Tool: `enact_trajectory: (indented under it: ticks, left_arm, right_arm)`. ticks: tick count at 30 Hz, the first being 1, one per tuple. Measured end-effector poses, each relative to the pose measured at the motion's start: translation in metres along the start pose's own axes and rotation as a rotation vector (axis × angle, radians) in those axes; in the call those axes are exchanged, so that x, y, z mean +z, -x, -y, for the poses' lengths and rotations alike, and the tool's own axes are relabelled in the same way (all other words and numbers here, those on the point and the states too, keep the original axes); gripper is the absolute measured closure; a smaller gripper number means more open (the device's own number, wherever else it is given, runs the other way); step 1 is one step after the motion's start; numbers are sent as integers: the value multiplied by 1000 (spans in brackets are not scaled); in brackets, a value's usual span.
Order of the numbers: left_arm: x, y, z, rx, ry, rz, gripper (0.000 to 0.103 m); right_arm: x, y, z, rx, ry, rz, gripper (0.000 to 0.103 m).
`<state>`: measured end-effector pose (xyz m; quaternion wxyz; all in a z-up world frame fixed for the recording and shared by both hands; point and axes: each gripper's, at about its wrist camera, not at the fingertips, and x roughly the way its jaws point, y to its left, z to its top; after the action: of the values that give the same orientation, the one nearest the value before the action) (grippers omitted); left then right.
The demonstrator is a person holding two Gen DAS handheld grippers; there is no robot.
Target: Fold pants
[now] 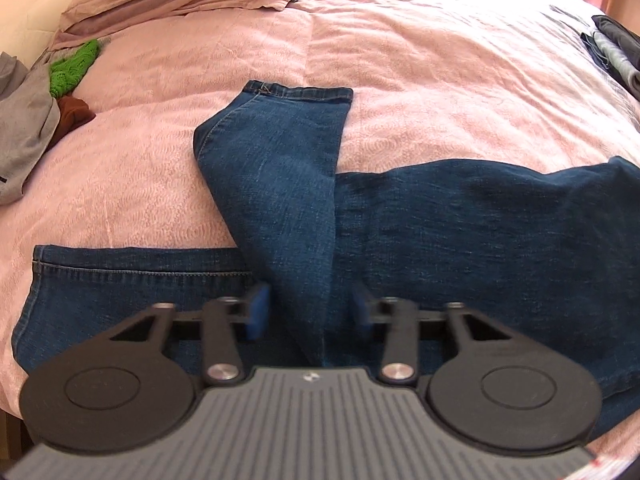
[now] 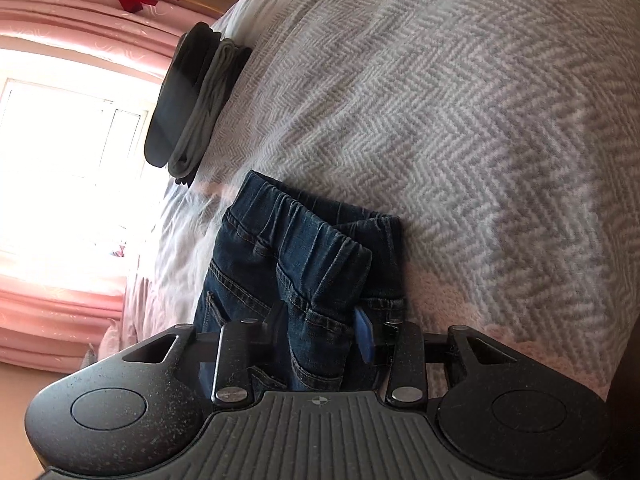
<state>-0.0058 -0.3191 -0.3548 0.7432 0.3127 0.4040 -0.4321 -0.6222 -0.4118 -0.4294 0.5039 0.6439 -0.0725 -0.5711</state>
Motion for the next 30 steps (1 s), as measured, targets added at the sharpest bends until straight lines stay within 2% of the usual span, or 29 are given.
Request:
enact_trajectory:
  ticks: [2, 5, 7, 8, 9, 10, 12, 14, 16, 20, 22, 26, 30]
  left_arm:
    - [1, 4, -2, 19, -12, 24, 91]
    - [-6, 40, -11, 43, 11, 151, 94]
    - [-22, 70, -20, 50, 35, 226, 94]
    - [-34, 79, -24, 56, 47, 234, 94]
    - [-46, 78, -25, 59, 54, 204, 93]
    - [-59, 68, -25, 58, 58, 137, 88]
    - [-82, 38, -28, 86, 88, -48, 81]
    - [-89, 41, -31, 89, 124, -22, 77]
    - [-80, 52, -28, 118, 79, 2, 68]
    - [-50, 72, -24, 116, -33, 85, 66]
    - [-32, 71, -22, 121, -81, 128, 54]
    - [7, 36, -7, 90, -165, 163, 52]
    - [39, -24, 15, 93, -215, 91, 53]
  right_arm:
    - [0, 2, -8, -26, 51, 13, 88]
    - [-1, 16, -27, 18, 128, 59, 90]
    - [1, 26, -37, 42, 171, 84, 90]
    - [3, 29, -39, 39, 186, 85, 90]
    - [4, 28, -38, 23, 199, 82, 91]
    - [5, 25, -35, -4, 208, 71, 91]
    - [5, 16, -25, -50, 195, 48, 90]
    - [4, 10, -18, -97, 181, 31, 90]
    - [2, 12, -17, -92, 181, 39, 90]
    - [3, 8, -18, -121, 197, 27, 90]
    - [4, 6, -19, -130, 183, 27, 90]
    - [2, 3, -22, -152, 197, 32, 90]
    - [1, 1, -20, -155, 181, 37, 90]
